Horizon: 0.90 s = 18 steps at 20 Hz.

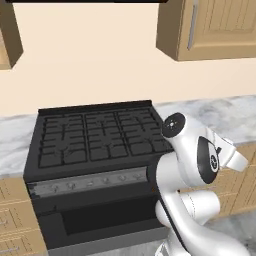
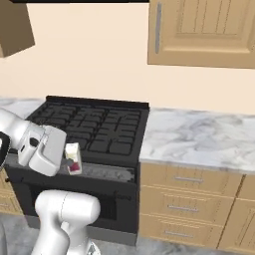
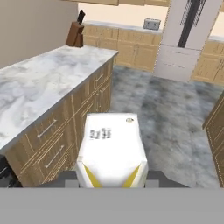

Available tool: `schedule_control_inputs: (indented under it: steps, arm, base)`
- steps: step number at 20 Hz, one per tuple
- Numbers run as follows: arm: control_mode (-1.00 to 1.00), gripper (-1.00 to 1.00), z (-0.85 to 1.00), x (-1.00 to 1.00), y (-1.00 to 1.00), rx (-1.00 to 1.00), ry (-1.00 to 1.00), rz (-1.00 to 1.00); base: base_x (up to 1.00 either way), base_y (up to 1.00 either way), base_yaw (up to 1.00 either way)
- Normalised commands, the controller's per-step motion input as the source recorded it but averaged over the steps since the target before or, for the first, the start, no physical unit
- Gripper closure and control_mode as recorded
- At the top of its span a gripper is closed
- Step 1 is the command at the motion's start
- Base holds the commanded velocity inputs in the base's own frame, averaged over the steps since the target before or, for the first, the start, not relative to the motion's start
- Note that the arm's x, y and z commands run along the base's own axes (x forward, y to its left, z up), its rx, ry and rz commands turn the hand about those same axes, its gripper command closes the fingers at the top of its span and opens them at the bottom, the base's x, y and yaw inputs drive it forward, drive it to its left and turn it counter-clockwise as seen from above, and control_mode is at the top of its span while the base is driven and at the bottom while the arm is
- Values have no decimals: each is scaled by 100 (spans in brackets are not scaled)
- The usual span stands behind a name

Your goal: Sort all alcoholic drinks to one cabinet, and non-alcoholic drinks to the other.

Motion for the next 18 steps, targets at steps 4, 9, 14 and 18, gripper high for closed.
schedule_control_inputs:
  steps: [4,9,14,18]
  arm:
    - [100,100,0,0,0,0,0,0]
    - [100,100,0,0,0,0,0,0]
    - [100,100,0,0,0,0,0,0]
    - [100,100,0,0,0,0,0,0]
  base:
    - [7,100,-1]
    - [36,98,-3]
    - [72,63,-2]
    - [79,40,0]
